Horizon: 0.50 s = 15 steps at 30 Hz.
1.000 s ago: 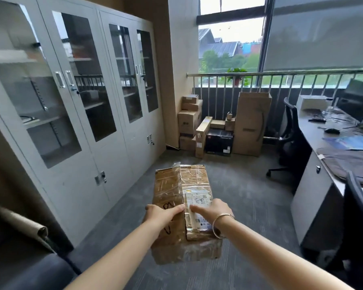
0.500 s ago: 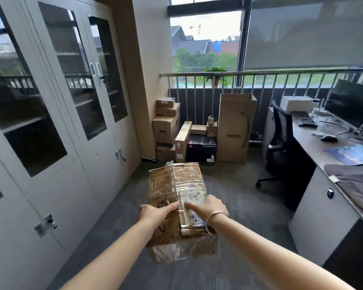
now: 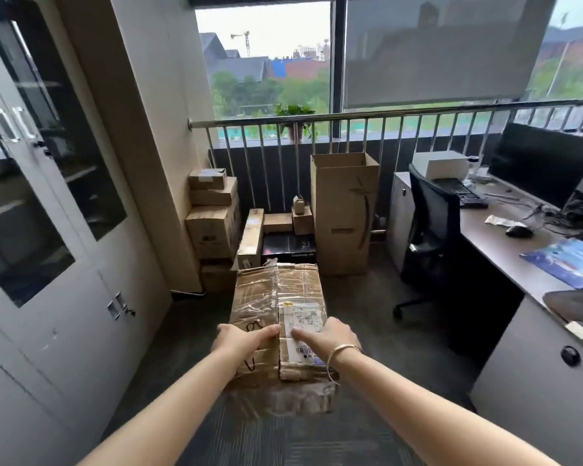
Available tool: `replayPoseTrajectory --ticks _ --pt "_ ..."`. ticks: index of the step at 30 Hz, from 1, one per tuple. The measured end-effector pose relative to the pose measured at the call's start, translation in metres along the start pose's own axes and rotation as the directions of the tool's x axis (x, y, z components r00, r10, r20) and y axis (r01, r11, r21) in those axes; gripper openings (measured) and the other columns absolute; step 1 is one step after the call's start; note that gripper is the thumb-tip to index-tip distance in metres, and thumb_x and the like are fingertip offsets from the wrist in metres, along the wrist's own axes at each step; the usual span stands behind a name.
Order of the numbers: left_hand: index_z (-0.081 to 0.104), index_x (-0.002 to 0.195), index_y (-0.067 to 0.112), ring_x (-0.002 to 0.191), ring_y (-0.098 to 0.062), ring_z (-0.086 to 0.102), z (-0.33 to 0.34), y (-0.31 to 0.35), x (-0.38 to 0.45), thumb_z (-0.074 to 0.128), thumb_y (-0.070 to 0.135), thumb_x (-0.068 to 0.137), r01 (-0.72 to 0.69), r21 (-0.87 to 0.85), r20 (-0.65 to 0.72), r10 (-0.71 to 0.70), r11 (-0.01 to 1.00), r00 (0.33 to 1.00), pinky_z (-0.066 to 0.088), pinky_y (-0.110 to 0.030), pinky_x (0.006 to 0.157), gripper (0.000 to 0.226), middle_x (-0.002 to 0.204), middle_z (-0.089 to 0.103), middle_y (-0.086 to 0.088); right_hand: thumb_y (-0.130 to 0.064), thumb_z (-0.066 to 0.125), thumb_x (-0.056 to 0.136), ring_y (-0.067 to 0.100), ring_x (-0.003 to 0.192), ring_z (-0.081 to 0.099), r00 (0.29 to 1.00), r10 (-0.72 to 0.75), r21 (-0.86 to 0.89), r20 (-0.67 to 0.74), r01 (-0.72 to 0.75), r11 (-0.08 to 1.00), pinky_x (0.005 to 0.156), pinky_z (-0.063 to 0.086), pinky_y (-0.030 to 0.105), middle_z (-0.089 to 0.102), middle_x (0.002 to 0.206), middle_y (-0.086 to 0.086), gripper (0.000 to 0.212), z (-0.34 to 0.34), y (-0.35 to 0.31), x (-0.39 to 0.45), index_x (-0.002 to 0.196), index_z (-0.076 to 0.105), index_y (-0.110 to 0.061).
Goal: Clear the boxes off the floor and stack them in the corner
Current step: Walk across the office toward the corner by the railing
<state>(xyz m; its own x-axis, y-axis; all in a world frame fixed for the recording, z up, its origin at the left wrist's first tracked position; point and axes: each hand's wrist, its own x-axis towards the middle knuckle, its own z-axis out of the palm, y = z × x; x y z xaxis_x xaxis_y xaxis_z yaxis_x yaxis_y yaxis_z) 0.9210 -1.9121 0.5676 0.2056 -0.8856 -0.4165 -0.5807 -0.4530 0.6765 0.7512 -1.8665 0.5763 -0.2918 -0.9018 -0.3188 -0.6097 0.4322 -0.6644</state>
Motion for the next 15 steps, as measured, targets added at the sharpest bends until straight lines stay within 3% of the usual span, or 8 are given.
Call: replayPoseTrajectory --ticks 9,15 --pt "0.005 0.151 -0.003 0.132 -0.034 0.044 0.009 0.124 0.227 0.079 0.069 0.055 0.005 -0.045 0.011 -0.005 0.999 1.0 0.041 -0.041 0.105 0.141 0.147 0.04 -0.019 -0.066 0.066 0.07 0.024 0.105 0.062 1.0 0.02 -0.024 -0.004 -0.02 1.0 0.081 0.049 0.031 0.065 0.115 0.003 0.066 -0.02 -0.089 0.242 0.112 0.06 -0.016" --pt "0.001 0.151 -0.004 0.131 -0.034 0.046 -0.008 0.198 0.358 0.078 0.069 0.058 0.024 -0.076 -0.007 -0.024 0.997 1.0 0.043 -0.038 0.099 0.141 0.147 0.041 -0.019 -0.066 0.065 0.073 0.021 0.099 0.062 0.999 -0.027 -0.061 0.019 0.029 0.998 0.075 0.047 0.029 0.066 0.108 0.0 0.056 -0.029 -0.16 0.385 0.104 0.058 -0.019"
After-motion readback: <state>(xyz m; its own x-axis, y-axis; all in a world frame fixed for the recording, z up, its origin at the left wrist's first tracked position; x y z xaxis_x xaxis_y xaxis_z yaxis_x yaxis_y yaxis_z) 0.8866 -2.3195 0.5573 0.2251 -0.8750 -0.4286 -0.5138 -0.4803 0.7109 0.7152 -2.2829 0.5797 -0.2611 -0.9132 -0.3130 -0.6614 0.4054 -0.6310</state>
